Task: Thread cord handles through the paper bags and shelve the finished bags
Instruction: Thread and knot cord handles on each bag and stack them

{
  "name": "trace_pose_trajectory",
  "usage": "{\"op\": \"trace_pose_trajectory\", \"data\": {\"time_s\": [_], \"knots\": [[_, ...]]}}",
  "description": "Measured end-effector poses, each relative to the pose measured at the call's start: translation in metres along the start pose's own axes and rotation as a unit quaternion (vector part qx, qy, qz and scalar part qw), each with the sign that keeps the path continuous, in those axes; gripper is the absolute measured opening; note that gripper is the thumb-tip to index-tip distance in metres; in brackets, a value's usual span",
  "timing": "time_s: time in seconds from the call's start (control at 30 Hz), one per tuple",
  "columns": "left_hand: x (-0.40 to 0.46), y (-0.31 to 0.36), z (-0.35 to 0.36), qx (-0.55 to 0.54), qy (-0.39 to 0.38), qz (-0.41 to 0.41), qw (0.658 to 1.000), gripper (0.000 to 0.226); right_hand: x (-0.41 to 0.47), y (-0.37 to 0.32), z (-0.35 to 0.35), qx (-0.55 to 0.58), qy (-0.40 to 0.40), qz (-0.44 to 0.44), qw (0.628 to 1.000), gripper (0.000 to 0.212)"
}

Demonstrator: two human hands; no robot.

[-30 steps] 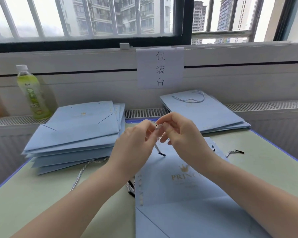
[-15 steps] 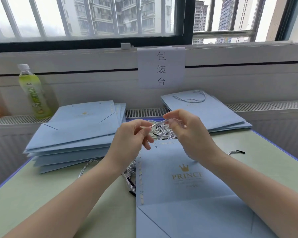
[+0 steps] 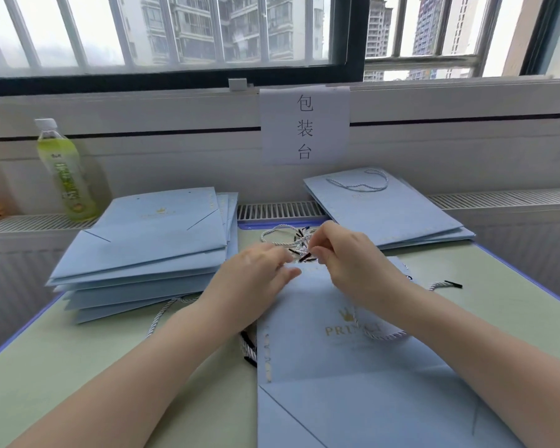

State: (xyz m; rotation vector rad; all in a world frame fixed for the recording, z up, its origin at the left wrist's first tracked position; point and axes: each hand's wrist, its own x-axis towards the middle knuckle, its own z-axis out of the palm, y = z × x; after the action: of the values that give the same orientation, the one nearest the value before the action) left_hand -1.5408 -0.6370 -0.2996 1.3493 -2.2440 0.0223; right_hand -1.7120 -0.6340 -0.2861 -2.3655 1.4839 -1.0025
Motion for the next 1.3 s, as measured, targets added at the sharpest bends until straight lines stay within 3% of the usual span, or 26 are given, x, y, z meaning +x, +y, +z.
{"op": "trace_pose_trajectory", "data": {"time_s": [0.17,0.33,0.53,0.73,1.03,1.3], "knots": [[0.001,-0.008,0.008,0.010,-0.073,-0.027,0.997,0.037,0.005,0.005,-0.007,-0.072,0.021,-0.010,0.997,0.036],[0.003,-0.009,0.007,-0.041,-0.018,-0.035,0.998,0.028,0.001,0.001,-0.001,-0.050,-0.019,-0.024,0.998,0.021],[0.006,-0.003,-0.001,-0.161,0.073,-0.063,0.982,0.014,-0.002,-0.007,0.006,0.074,0.015,-0.035,0.997,0.005],[0.006,0.005,-0.007,-0.217,0.112,-0.111,0.963,0.029,-0.004,-0.011,0.011,0.187,0.045,-0.014,0.981,0.012],[0.007,0.011,-0.012,-0.232,0.162,-0.132,0.950,0.039,-0.006,-0.019,0.009,0.145,0.069,-0.076,0.984,0.005],[0.008,0.008,-0.011,-0.214,0.103,-0.145,0.960,0.063,-0.008,-0.017,0.012,0.182,0.050,-0.063,0.980,0.006]]}}
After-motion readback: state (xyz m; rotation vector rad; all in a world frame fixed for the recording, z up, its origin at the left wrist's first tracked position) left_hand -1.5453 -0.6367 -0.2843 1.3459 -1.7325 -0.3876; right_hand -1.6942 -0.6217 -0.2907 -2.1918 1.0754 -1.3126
